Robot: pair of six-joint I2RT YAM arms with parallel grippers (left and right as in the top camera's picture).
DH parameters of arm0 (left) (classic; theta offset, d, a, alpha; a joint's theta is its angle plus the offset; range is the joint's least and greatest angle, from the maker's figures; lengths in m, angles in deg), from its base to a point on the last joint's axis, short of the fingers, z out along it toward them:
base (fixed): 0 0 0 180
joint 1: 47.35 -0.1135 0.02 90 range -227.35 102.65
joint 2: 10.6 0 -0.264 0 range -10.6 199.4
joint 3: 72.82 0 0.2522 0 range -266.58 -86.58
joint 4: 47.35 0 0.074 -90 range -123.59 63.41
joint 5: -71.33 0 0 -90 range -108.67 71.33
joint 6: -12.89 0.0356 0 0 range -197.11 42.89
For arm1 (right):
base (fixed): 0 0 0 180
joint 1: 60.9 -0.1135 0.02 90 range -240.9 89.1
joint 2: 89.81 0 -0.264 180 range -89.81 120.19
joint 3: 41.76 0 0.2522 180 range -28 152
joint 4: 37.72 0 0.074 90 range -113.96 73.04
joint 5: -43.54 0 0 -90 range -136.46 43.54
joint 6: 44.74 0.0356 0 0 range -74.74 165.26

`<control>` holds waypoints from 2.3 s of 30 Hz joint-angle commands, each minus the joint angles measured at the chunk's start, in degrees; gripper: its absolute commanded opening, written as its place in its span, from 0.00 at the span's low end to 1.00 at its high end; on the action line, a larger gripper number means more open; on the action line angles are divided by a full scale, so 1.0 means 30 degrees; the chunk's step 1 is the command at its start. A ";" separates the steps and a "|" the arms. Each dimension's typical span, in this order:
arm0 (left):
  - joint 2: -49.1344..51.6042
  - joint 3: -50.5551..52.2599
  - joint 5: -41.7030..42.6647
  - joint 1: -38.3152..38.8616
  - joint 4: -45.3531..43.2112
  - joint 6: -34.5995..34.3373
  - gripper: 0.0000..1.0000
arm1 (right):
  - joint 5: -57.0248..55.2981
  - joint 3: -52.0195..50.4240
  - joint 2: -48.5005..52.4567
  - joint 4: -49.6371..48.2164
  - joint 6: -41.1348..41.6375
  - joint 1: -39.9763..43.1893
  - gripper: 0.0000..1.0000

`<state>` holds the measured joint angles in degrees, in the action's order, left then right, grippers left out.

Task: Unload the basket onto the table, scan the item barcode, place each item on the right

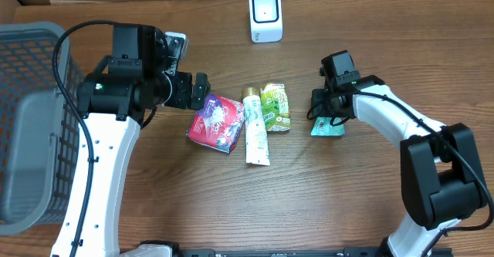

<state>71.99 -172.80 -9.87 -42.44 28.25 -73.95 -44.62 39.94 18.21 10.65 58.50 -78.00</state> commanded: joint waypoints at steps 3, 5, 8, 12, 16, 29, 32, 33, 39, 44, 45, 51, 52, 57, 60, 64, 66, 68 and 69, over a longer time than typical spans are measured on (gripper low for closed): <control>0.0007 0.0087 0.0007 0.0051 -0.0058 -0.0124 1.00 | 0.2106 0.1494 0.0080 0.1661 -0.0627 0.0284 0.52; 0.0007 0.0087 0.0007 0.0051 -0.0058 -0.0131 0.99 | 0.2135 0.2550 -0.0510 0.2769 -0.0270 0.0561 0.52; 0.0007 0.0087 0.0007 0.0051 -0.0058 -0.0124 0.99 | 0.2142 0.4284 -0.1443 0.4852 0.0765 0.1151 0.49; 0.0007 0.0087 0.0007 0.0051 -0.0058 -0.0124 1.00 | 0.2127 0.4801 -0.2084 0.6426 0.1756 0.1566 0.27; 0.0007 0.0087 0.0007 0.0051 -0.0058 -0.0124 1.00 | 0.1858 0.3854 -0.1996 0.6586 0.2033 0.1457 0.15; 0.0007 0.0087 0.0007 0.0051 -0.0058 -0.0124 1.00 | -0.0248 -0.1603 -0.1967 0.2776 0.4605 0.1319 0.04; 0.0007 0.0087 0.0007 0.0051 -0.0058 -0.0131 1.00 | -0.0248 -0.2667 -0.1967 0.1290 0.4605 0.1319 0.05; 0.0007 0.0087 0.0007 0.0051 -0.0058 -0.0124 0.99 | -0.0262 -0.3024 -0.1953 0.0845 0.4605 0.1319 0.06; 0.0007 0.0087 0.0007 0.0051 -0.0058 -0.0124 1.00 | -0.0692 -0.4466 -0.1931 -0.0634 0.4597 0.1333 0.18; 0.0007 0.0087 0.0007 0.0051 -0.0058 -0.0131 1.00 | -0.0634 -0.4466 -0.1938 -0.0117 0.4597 0.1333 0.59; 0.0007 0.0087 0.0007 0.0051 -0.0058 -0.0124 1.00 | -0.0415 -0.4284 -0.1938 0.0131 0.4597 0.1341 0.60; 0.0007 0.0087 0.0007 0.0051 -0.0058 -0.0124 1.00 | 0.0124 -0.0605 -0.2441 0.3636 0.4000 0.1341 0.64; 0.0007 0.0087 0.0007 0.0051 -0.0058 -0.0131 1.00 | 0.0109 0.0306 -0.2594 0.4313 0.3730 0.1341 0.67; 0.0007 0.0087 0.0007 0.0051 -0.0058 -0.0131 1.00 | -0.0627 0.4408 -0.2776 0.6127 0.1872 0.1341 0.93; 0.0007 0.0087 0.0007 0.0051 -0.0058 -0.0131 1.00 | -0.1035 0.4699 -0.2710 0.5005 0.0357 0.1341 0.93; 0.0007 0.0087 0.0007 0.0051 -0.0058 -0.0124 1.00 | 0.0240 0.4677 -0.1719 0.4736 -0.2346 0.1355 0.91; 0.0007 0.0087 0.0007 0.0051 -0.0058 -0.0131 0.99 | 0.2295 0.4612 -0.1100 0.5085 -0.4248 0.1348 0.87; 0.0007 0.0087 0.0007 0.0051 -0.0058 -0.0124 0.99 | 0.4313 0.4583 -0.0517 0.5493 -0.5858 0.1260 0.87; 0.0007 0.0087 0.0007 0.0051 -0.0058 -0.0131 0.99 | 0.4925 0.4575 -0.0328 0.5610 -0.6346 0.1195 0.87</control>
<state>71.99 -172.80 -9.87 -42.44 28.10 -73.95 -38.72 53.93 14.98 27.02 49.03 -74.16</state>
